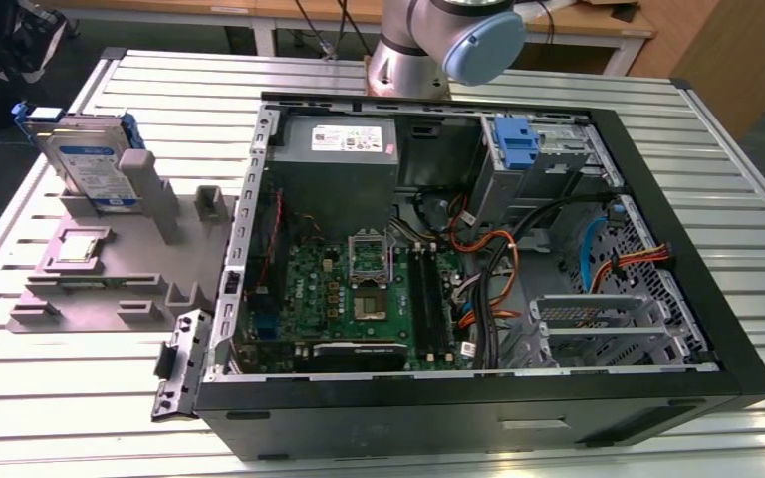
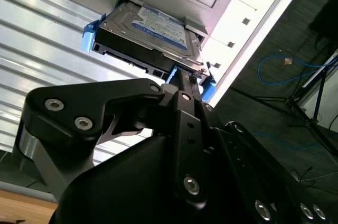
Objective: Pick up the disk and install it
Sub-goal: 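Pick up the disk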
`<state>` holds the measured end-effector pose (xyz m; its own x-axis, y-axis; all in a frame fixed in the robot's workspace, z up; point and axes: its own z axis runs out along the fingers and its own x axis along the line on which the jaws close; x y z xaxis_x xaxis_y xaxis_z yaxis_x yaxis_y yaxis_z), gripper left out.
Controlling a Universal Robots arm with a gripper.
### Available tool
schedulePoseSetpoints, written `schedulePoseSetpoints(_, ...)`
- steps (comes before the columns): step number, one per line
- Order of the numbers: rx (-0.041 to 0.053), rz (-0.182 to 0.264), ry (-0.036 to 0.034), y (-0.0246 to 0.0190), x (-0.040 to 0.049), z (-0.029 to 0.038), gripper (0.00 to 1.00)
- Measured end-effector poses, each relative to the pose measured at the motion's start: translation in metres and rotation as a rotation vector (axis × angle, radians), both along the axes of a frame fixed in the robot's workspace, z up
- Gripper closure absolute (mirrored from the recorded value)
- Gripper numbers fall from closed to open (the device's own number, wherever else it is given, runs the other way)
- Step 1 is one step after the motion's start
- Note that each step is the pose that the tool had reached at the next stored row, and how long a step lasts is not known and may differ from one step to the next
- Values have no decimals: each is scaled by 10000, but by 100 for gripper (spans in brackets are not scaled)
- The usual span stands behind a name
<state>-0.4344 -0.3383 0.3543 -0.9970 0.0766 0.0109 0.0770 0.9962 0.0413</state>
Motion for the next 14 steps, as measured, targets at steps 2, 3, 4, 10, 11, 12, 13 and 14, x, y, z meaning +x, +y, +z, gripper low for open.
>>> schedulePoseSetpoints(2,0,109,1,0,0,0,90)
schedulePoseSetpoints(3,0,212,0,0,0,-1,90)
schedulePoseSetpoints(4,1,343,-1,0,-1,-1,90)
schedulePoseSetpoints(10,0,1367,0,0,0,-1,90)
schedulePoseSetpoints(11,0,1548,0,0,0,-1,90)
schedulePoseSetpoints(12,0,1727,-1,0,0,-2,90)
schedulePoseSetpoints(13,0,1918,0,0,0,-2,90)
schedulePoseSetpoints(14,0,2098,0,0,0,-3,90)
